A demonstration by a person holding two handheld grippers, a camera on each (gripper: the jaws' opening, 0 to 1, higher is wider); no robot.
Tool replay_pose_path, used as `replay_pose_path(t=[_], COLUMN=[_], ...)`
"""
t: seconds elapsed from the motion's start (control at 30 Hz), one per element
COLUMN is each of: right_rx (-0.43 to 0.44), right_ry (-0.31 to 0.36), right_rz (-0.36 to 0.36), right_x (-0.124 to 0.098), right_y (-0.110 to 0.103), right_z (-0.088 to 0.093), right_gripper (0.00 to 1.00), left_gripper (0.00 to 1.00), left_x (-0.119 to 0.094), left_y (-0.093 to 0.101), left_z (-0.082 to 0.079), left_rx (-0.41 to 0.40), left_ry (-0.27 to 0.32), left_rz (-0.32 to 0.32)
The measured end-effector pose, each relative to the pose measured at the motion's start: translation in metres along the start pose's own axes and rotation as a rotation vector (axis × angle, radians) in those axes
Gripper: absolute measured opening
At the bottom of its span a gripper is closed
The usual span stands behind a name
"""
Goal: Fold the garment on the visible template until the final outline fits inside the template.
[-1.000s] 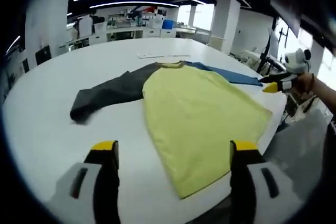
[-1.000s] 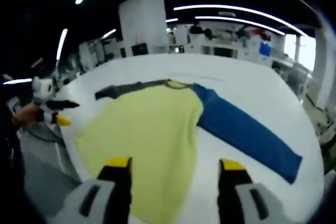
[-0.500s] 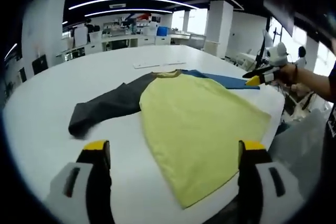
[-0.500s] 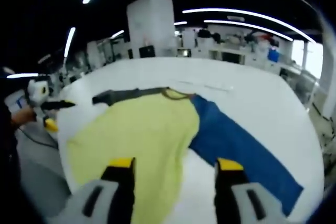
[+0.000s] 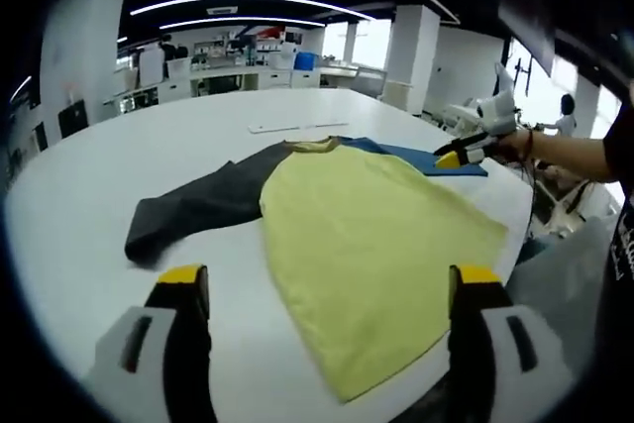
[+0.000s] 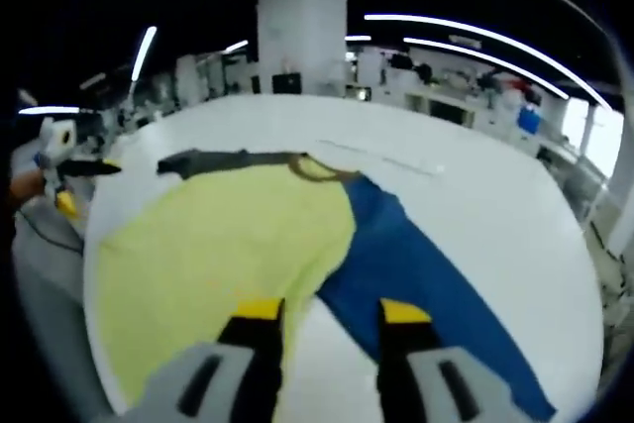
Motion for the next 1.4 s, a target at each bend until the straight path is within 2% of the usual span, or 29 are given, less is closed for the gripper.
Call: replay_pose_path(t=[0.17,0.37,0.53,0.73,0.93,1.17,1.4], right_rx=[-0.029,-0.069,-0.063,-0.102,-0.121,-0.069,-0.018], right_ry=[-0.048,-0.076,-0.078,-0.099,-0.091,-0.070,-0.052], right_rz=[0.002,-0.012,-0.023,-0.013,0.001,0.045,0.120], right_x=[0.014,0.029,0.036,0.045,0.048,0.041,0.032], right_y=[0.003,0.005,0.007,0.004,0.001,0.004,0.020], right_z=[0.005,0.006,0.004,0.006,0.005,-0.002,-0.005], right_gripper=[0.25,0.24,0.22,0.12,0.01,0.00,0.00], left_gripper=[0.97,0.98,0.95,0.91,0.88,0.86,0.86], left_x=[0.000,-0.001,-0.004,-0.008,-0.010,-0.012,-0.014], left_y=[0.000,0.001,-0.001,-0.004,-0.006,-0.005,-0.006], left_z=[-0.001,-0.001,0.000,0.002,0.005,0.008,0.008], left_rx=[0.010,-0.007,-0.013,-0.017,-0.023,-0.031,-0.033], left_ry=[-0.015,-0.016,-0.005,-0.003,-0.023,-0.029,-0.025], left_rz=[0.014,0.026,0.003,-0.023,-0.045,-0.047,-0.053])
Point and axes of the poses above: the point that each gripper's makers call its tool centre point, and the gripper's own axes: x roughly forward along the fingers, y roughly to its right, z roughly out of its underside, the point moved 9 cm from there along -x, roughly backward along the fingers, and after that the axes turned 10 degrees about x, right-handed, at the moved point
